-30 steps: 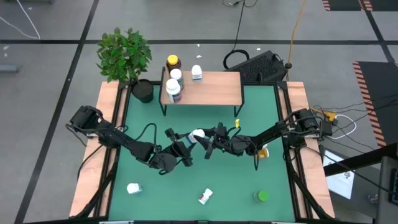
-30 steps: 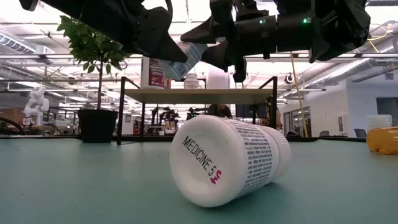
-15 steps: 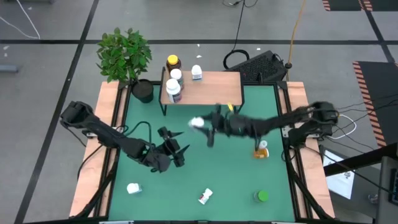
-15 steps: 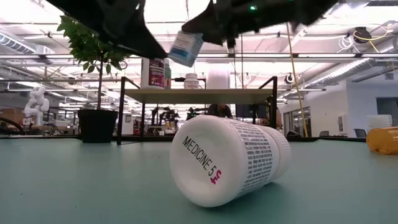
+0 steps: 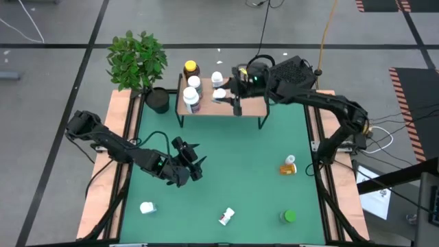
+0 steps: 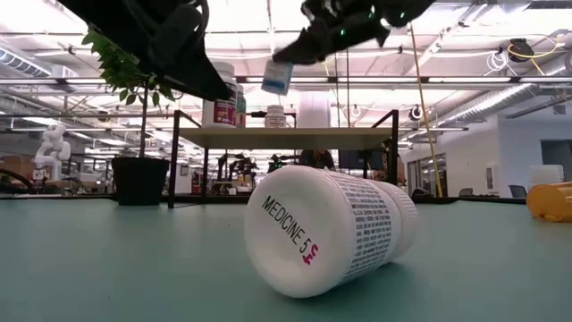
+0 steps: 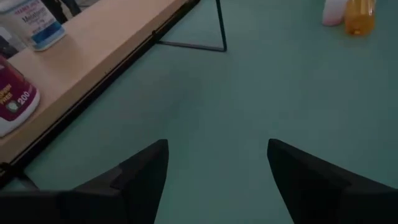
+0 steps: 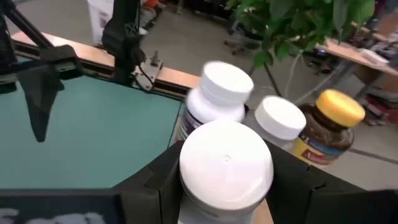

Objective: Pick and place medicine bottles onto shelf by color
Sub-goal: Put the top white and blue medicine bottle on the shelf

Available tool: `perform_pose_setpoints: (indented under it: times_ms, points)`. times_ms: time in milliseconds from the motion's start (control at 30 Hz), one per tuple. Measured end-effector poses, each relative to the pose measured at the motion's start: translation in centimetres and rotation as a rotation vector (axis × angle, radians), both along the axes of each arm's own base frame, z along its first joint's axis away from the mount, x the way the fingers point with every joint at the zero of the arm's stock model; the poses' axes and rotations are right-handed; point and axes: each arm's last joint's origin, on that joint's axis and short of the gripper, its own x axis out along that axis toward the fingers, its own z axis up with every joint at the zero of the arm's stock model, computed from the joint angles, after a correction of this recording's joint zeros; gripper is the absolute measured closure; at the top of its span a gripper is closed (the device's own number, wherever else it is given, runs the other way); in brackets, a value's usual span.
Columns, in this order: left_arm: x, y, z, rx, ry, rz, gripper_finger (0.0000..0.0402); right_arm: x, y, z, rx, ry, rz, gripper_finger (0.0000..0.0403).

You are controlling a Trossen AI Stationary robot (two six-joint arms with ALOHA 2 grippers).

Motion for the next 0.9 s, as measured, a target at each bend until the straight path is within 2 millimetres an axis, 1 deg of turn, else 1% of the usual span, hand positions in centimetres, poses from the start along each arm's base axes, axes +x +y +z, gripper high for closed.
perform_pose_setpoints:
  times_ms: [167, 267, 367, 500, 767, 900]
  points:
    - [0.1, 0.3, -0.1, -0.013, 0.015, -0.008, 0.0126, 0.8, -3.3, -2.6, 0.000, 0.053, -0.015, 0.0237]
    - [0.1, 0.4, -0.1, -0.012, 0.017, -0.002, 0.0126, 1.3, -4.5, -3.6, 0.009, 0.071, -0.008, 0.0237]
    - [0.1, 0.7, -0.1, -0.009, 0.024, 0.005, 0.0126, 1.7, -5.5, -4.1, 0.009, 0.077, 0.004, 0.0237]
    - [0.2, 1.0, -0.1, -0.009, 0.025, 0.017, 0.0126, 1.9, -6.0, -4.9, 0.008, 0.112, 0.003, 0.0236]
    - [0.3, 1.1, -0.2, -0.030, 0.017, 0.024, 0.0126, 1.7, -6.3, -4.9, 0.005, 0.119, 0.000, 0.0234]
    - [0.3, 1.1, -0.2, -0.038, 0.016, 0.024, 0.0126, 1.7, -6.3, -4.9, 0.007, 0.121, -0.006, 0.0215]
